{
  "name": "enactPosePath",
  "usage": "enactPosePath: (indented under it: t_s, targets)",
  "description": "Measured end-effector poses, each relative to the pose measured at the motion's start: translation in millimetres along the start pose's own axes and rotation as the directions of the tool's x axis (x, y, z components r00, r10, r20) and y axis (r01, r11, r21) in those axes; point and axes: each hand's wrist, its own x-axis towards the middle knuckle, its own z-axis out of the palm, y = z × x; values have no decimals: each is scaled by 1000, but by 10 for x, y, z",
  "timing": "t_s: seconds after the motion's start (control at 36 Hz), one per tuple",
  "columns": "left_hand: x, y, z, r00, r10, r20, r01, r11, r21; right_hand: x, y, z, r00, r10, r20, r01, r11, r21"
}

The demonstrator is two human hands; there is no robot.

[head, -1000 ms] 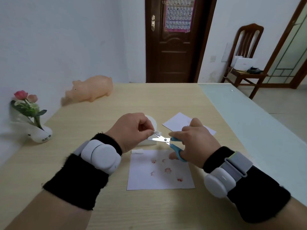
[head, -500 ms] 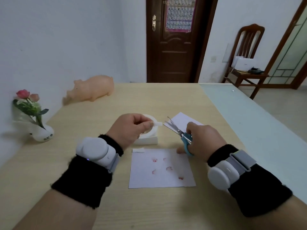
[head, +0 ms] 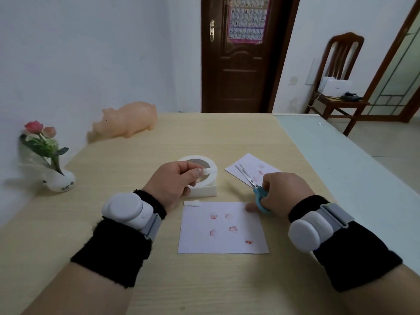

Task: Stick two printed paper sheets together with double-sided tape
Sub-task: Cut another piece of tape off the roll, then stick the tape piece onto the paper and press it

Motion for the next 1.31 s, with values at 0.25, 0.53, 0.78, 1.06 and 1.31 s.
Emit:
enactPosePath:
  t_s: [0.25, 0.53, 0.78, 1.06, 1.31]
  targets:
    - [0, -15, -10, 1000, -11, 0, 11, 999, -33, 28, 51, -85, 987, 60, 146, -77, 990, 114]
    - [-22, -1, 36, 998, -30, 50, 32, 999, -39, 41, 103, -78, 996, 75, 49, -78, 995, 66]
    - [-30, 10, 110, 993, -60, 103, 68, 994, -81, 61, 157, -45, 998, 62, -3, -61, 996, 61]
    - [-64, 32, 268, 983, -81, 167, 103, 987, -126, -20, -60, -74, 1000, -2, 21, -20, 292, 956]
    - [-97, 17, 321, 973, -81, 215, 101, 991, -83, -25, -115, 66, 981, -105, 165, -166, -1, 986]
